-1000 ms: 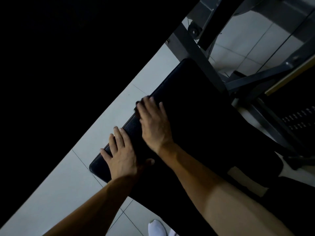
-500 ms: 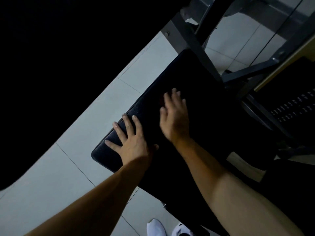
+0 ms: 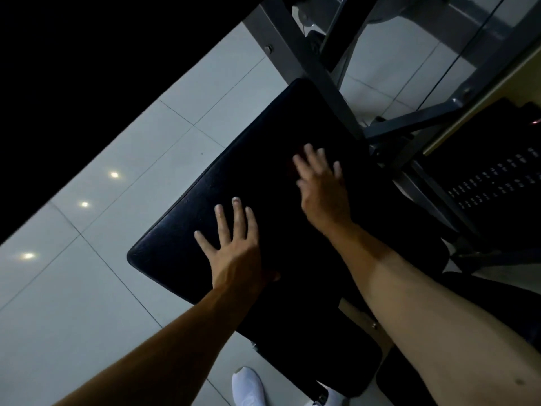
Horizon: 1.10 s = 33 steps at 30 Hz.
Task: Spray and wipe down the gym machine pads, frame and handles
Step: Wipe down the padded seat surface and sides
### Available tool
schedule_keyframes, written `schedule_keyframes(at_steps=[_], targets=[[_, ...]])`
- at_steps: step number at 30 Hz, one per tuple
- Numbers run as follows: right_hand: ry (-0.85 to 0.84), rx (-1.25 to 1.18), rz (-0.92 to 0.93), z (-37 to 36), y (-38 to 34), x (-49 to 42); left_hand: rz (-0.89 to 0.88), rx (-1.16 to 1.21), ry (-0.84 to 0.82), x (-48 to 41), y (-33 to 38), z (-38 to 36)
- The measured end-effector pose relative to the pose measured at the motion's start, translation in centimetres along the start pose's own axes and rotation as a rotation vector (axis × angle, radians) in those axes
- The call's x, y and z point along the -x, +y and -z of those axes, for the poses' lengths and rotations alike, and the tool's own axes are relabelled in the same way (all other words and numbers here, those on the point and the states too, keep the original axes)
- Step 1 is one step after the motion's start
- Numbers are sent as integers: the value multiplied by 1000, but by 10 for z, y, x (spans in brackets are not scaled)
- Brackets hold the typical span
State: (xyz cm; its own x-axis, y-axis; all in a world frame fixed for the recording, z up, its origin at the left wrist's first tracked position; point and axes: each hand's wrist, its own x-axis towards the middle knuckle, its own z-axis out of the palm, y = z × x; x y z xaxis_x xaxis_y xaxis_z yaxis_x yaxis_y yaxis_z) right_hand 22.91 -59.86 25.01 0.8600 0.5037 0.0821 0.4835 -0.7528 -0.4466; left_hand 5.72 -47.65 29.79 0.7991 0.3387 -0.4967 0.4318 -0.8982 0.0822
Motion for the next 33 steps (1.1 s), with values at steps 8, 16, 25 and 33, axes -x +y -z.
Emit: schedule_keyframes(at_steps=[8, 16, 25, 33], targets=[[10, -56, 160, -27, -48, 66, 67, -28, 36, 0, 9, -6], [0, 16, 221, 6, 55, 29, 88, -36, -13, -1, 12, -5], [20, -179, 117, -20, -17, 95, 121, -61, 20, 0, 19, -3], [-44, -13, 380, 2, 59, 82, 40, 54, 71, 9, 34, -18]])
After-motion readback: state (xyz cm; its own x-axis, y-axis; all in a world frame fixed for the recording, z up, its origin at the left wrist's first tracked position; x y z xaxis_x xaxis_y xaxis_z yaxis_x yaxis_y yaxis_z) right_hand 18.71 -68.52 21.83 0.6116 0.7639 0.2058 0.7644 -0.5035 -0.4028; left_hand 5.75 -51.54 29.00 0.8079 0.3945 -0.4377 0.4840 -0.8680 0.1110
